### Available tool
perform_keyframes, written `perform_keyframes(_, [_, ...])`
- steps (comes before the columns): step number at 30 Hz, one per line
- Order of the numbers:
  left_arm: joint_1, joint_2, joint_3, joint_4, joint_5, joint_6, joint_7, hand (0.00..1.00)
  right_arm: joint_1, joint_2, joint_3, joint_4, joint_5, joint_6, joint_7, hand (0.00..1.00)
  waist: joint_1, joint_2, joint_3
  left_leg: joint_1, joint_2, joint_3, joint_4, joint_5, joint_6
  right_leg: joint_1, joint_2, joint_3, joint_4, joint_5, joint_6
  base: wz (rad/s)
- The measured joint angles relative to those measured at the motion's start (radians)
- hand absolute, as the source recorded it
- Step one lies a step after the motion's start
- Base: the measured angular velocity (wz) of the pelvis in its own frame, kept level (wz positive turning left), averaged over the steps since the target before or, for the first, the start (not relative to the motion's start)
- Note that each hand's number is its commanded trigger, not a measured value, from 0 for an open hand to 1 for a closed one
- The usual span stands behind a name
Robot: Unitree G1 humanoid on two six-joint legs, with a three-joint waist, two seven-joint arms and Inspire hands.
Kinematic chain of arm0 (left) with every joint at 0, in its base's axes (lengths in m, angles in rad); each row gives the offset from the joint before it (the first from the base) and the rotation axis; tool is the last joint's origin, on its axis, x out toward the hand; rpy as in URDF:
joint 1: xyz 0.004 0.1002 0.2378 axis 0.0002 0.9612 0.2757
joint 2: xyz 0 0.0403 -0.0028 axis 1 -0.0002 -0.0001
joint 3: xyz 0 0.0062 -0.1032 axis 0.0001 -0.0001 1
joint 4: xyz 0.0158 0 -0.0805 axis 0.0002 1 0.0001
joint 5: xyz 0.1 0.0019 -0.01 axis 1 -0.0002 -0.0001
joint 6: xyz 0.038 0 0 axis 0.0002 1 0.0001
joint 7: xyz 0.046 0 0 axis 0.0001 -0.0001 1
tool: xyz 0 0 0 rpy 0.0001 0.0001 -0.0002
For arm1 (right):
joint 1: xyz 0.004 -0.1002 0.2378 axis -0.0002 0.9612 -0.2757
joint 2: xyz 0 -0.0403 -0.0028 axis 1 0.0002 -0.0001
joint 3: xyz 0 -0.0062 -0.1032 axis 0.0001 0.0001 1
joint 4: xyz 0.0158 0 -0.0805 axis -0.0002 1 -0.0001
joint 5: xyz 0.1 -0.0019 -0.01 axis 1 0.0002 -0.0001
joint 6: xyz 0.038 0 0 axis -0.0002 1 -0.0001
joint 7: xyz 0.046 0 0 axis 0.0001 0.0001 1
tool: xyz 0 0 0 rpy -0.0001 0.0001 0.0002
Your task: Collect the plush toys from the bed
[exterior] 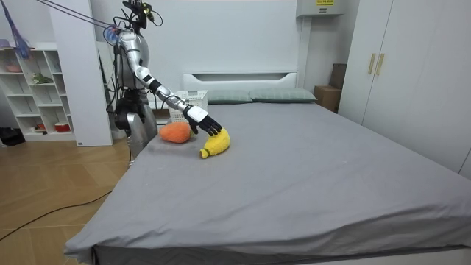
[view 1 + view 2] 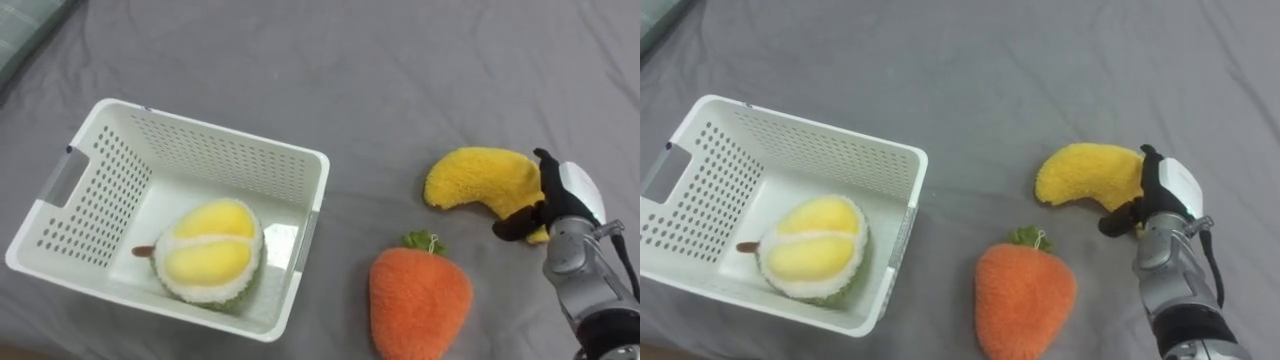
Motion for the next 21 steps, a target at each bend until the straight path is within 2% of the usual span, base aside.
perform_keyframes(8, [-0.008,0.000,0.001,-0.002,0.003,0.001,-0.007,0.00,-0.008,-0.019,0.000,0.024,-0.011,0.001,0.000,0.00,0.015,-0.010,0.0053,-0.015,0.000,-0.001,0.001,0.004,0.001,-0.019,-0.002,-0.008,0.011,0.000,0.000,0.00])
perform_keyframes(13, [-0.010,0.002,-0.007,-0.002,0.011,0.002,-0.022,0.00,-0.030,-0.020,0.005,0.078,-0.044,0.001,0.000,0.00,0.016,-0.007,0.0058,-0.031,-0.004,-0.018,0.002,0.010,0.001,-0.028,-0.003,-0.023,0.010,0.000,0.000,0.08])
perform_keyframes(17, [-0.011,0.003,-0.019,-0.002,0.009,0.002,-0.024,0.00,-0.051,-0.032,0.009,0.111,-0.080,0.002,-0.001,0.00,0.019,0.000,0.0094,-0.035,-0.007,-0.025,0.000,0.013,0.002,-0.029,-0.008,-0.035,0.009,0.000,0.000,0.07])
perform_keyframes(21, [-0.011,0.014,-0.059,-0.003,-0.001,0.003,-0.025,0.00,-0.086,-0.045,0.059,0.155,-0.080,0.001,-0.017,0.00,0.022,0.003,0.0112,-0.035,-0.008,-0.029,-0.001,0.015,0.001,-0.029,-0.009,-0.037,0.009,0.000,0.000,0.00])
